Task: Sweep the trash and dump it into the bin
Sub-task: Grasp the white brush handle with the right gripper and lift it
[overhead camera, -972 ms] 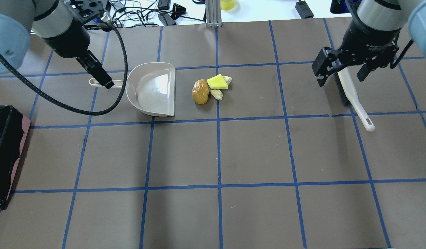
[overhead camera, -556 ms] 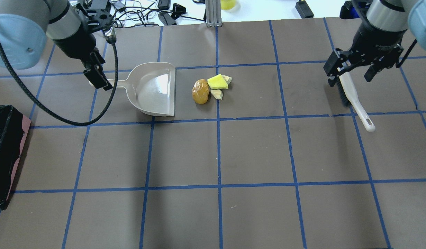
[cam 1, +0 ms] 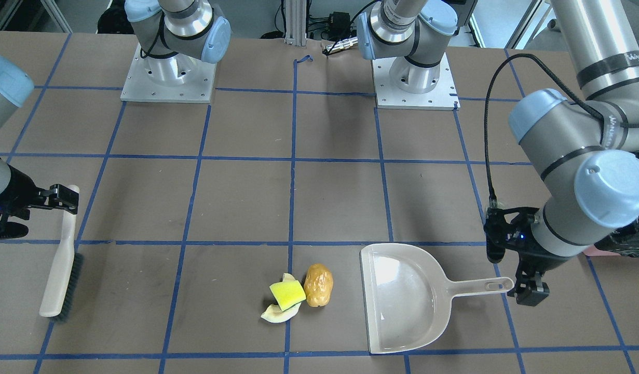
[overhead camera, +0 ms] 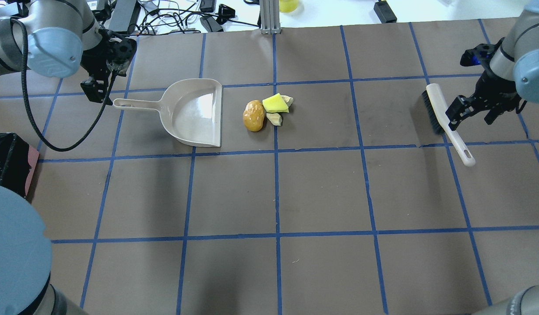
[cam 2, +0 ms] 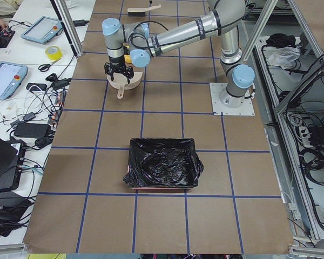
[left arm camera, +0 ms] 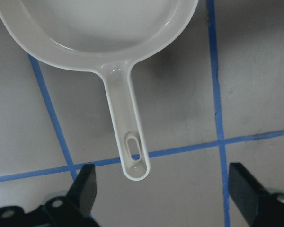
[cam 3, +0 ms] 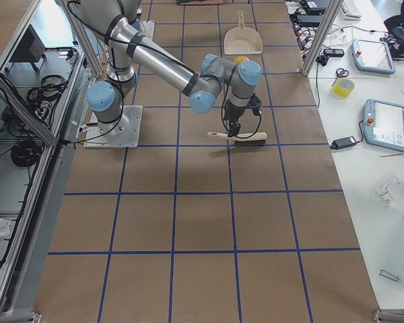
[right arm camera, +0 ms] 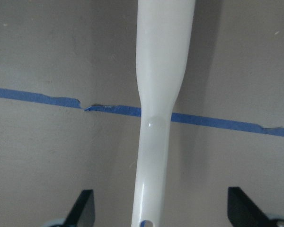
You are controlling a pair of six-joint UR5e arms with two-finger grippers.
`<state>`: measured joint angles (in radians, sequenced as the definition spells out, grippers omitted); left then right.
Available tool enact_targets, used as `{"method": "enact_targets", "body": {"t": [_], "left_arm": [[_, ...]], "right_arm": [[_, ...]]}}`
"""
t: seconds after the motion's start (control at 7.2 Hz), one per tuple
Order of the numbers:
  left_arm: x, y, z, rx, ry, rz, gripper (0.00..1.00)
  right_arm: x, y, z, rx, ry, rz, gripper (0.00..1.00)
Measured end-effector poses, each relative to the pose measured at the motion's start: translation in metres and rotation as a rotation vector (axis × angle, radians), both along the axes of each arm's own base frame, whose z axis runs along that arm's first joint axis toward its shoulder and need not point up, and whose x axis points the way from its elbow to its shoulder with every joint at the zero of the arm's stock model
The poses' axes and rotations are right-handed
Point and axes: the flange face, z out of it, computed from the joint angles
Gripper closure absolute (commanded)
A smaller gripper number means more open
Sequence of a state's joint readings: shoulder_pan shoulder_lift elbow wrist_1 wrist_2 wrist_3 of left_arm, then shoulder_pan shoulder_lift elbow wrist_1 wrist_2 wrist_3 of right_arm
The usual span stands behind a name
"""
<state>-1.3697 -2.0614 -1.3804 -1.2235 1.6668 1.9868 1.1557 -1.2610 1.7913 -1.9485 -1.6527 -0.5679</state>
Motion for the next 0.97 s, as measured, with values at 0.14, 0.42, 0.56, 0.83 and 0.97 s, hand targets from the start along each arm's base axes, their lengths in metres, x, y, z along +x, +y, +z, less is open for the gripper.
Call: {"method": "enact_targets", "body": {"t": [0.14, 0.42, 0.56, 0.83, 0.97], "left_arm": [[0.004, -0.012, -0.011, -0.003, 0.032, 0.028, 0.00], [0.023, -0.025, -0.040, 0.016, 0.056, 0.152, 0.00], [0.027, -0.025, -0.053, 0.031, 0.061, 0.202, 0.00], [0.020, -0.023, -0.066, 0.051, 0.062, 0.280, 0.00], [0.017, -0.020, -0.071, 0.067, 0.062, 0.294, 0.00]], "right_arm": [[0.002, 0.010, -0.015, 0.030, -0.004, 0.008, 0.07], [0.003, 0.021, -0.027, 0.062, 0.013, 0.016, 0.29], [0.003, 0.022, -0.027, 0.064, 0.017, 0.015, 0.48], [0.002, 0.020, -0.025, 0.058, 0.023, 0.005, 0.75], [0.001, 0.018, -0.024, 0.055, 0.024, 0.003, 0.82]]}}
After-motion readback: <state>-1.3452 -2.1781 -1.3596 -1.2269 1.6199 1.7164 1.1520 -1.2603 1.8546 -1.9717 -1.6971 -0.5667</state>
